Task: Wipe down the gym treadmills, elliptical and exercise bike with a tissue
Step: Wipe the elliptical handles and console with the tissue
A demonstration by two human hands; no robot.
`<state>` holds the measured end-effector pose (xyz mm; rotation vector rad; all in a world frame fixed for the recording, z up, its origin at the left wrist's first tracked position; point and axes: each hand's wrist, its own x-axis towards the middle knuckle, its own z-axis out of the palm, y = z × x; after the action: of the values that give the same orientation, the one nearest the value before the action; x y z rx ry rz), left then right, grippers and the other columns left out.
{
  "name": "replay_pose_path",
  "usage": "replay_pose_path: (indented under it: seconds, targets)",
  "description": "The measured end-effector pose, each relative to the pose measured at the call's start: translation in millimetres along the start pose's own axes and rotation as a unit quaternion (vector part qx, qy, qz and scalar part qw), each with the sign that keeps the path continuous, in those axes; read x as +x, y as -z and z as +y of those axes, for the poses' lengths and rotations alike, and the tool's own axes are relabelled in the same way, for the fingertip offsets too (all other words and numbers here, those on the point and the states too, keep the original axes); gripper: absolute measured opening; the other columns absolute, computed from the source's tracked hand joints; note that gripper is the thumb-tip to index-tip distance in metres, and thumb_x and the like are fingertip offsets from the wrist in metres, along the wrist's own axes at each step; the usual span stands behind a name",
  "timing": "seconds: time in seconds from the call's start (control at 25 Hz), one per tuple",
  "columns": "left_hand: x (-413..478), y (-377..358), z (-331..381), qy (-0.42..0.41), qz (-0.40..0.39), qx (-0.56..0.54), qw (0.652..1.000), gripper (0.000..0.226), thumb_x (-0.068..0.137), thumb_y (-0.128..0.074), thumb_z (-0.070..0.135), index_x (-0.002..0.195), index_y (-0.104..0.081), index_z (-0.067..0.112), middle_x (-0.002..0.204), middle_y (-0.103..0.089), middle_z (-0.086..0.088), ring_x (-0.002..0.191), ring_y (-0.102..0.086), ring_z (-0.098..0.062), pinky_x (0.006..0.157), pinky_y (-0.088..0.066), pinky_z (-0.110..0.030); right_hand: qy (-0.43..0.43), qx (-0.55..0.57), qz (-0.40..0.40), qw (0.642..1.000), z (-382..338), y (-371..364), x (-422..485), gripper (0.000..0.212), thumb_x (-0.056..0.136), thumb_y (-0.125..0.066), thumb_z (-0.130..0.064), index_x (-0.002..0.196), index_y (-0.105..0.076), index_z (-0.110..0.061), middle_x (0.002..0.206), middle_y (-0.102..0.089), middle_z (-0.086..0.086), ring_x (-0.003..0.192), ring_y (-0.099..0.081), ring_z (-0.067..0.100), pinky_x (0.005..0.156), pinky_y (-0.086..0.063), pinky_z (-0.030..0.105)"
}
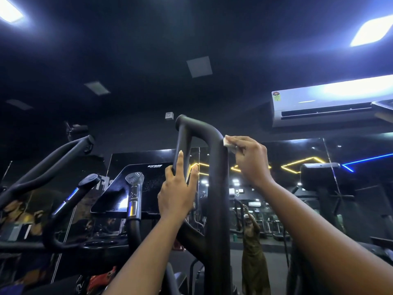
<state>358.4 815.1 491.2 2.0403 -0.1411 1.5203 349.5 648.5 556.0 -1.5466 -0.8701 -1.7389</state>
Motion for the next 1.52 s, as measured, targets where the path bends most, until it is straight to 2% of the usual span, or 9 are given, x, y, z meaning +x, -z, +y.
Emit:
replay_pose_path:
  seconds: [0.28,0.44,0.56,0.8,0.96,1.12,1.24,1.36,1.52]
  targets:
    - [1.2,-1.1,-0.6,-0.011,0.003,-0.003,1.000,0.063,0.093,-0.019,0.059,0.150,0.000,0.040,0.146,-0.029,-0.012,0.111,-0.054,-0.034,0.087,-0.048,-0.044,0.026,0.033,0.003,0.999,-10.4,4.7,-76.4,0.036,0.081,-0.063,0.007,0.113,-0.061,-0.008,0.109,-0.061,-0.007,0.105,-0.054,-0.003,0.087,-0.042,0.003]
    - [-1.9,0.8,-0.5,-0.017,0.004,-0.011,1.000,0.063,0.094,-0.022,0.057,0.151,-0.003,0.038,0.145,-0.030,-0.013,0.112,-0.053,-0.036,0.086,-0.045,-0.043,0.042,0.022,-0.014,0.999,-18.3,7.1,-128.4,0.034,0.084,-0.052,-0.017,0.118,-0.055,-0.015,0.110,-0.059,-0.010,0.103,-0.055,-0.003,0.087,-0.047,0.009]
    - [-3.6,4.2,2.6,-0.013,0.001,-0.012,1.000,0.061,0.096,-0.022,0.056,0.151,-0.003,0.038,0.146,-0.030,-0.013,0.112,-0.053,-0.036,0.086,-0.045,-0.044,0.074,0.008,-0.034,0.997,-21.1,18.8,-148.1,0.036,0.082,-0.047,-0.021,0.117,-0.057,-0.019,0.111,-0.060,-0.010,0.103,-0.056,0.000,0.091,-0.045,0.010]
    - [-1.5,4.6,-0.3,-0.010,-0.015,-0.039,0.999,0.064,0.091,-0.017,0.060,0.150,-0.002,0.040,0.146,-0.029,-0.011,0.108,-0.055,-0.032,0.085,-0.049,-0.043,0.080,-0.022,-0.019,0.996,-11.0,8.9,-24.5,0.029,0.082,-0.060,0.002,0.108,-0.069,-0.005,0.110,-0.068,0.006,0.101,-0.062,0.010,0.090,-0.039,0.003]
    - [-0.8,4.7,-2.3,0.010,-0.023,-0.096,0.995,0.060,0.092,-0.017,0.060,0.148,0.001,0.046,0.147,-0.029,-0.007,0.110,-0.054,-0.030,0.086,-0.047,-0.043,0.060,-0.050,-0.082,0.994,-6.3,-3.5,11.7,0.024,0.085,-0.063,-0.001,0.107,-0.071,-0.007,0.110,-0.068,0.003,0.104,-0.063,0.015,0.089,-0.040,0.005]
    - [12.6,11.1,-2.8,0.037,-0.034,-0.187,0.981,0.059,0.093,-0.019,0.061,0.145,0.006,0.051,0.147,-0.028,-0.008,0.116,-0.050,-0.029,0.095,-0.042,-0.045,0.167,-0.105,-0.089,0.976,-5.7,13.9,-35.7,0.031,0.080,-0.065,0.001,0.110,-0.070,-0.007,0.111,-0.068,0.004,0.105,-0.062,0.015,0.094,-0.046,0.022]
    - [35.3,12.2,5.0,0.035,-0.043,-0.196,0.979,0.059,0.094,-0.021,0.060,0.146,0.006,0.049,0.145,-0.031,-0.010,0.119,-0.048,-0.032,0.097,-0.039,-0.043,0.174,-0.090,-0.099,0.976,-5.2,17.4,-27.6,0.033,0.077,-0.069,0.002,0.109,-0.070,-0.008,0.111,-0.067,0.002,0.103,-0.062,0.010,0.092,-0.044,0.012]
    - [53.7,6.4,5.3,0.039,-0.049,-0.218,0.974,0.063,0.087,-0.021,0.073,0.142,0.006,0.057,0.140,-0.038,-0.013,0.114,-0.053,-0.037,0.099,-0.043,-0.048,0.133,-0.027,-0.067,0.989,-9.7,-5.4,34.6,0.022,0.084,-0.068,-0.014,0.105,-0.072,-0.012,0.106,-0.068,-0.004,0.098,-0.063,0.006,0.087,-0.043,0.008]
    - [60.7,-1.3,-1.8,0.024,-0.058,-0.202,0.977,0.063,0.084,-0.017,0.076,0.141,0.001,0.057,0.122,-0.054,-0.009,0.097,-0.063,-0.036,0.090,-0.049,-0.050,0.162,-0.117,-0.180,0.963,-9.0,-42.4,91.9,0.019,0.086,-0.065,-0.007,0.099,-0.075,-0.015,0.105,-0.069,-0.004,0.098,-0.064,0.012,0.089,-0.048,0.022]
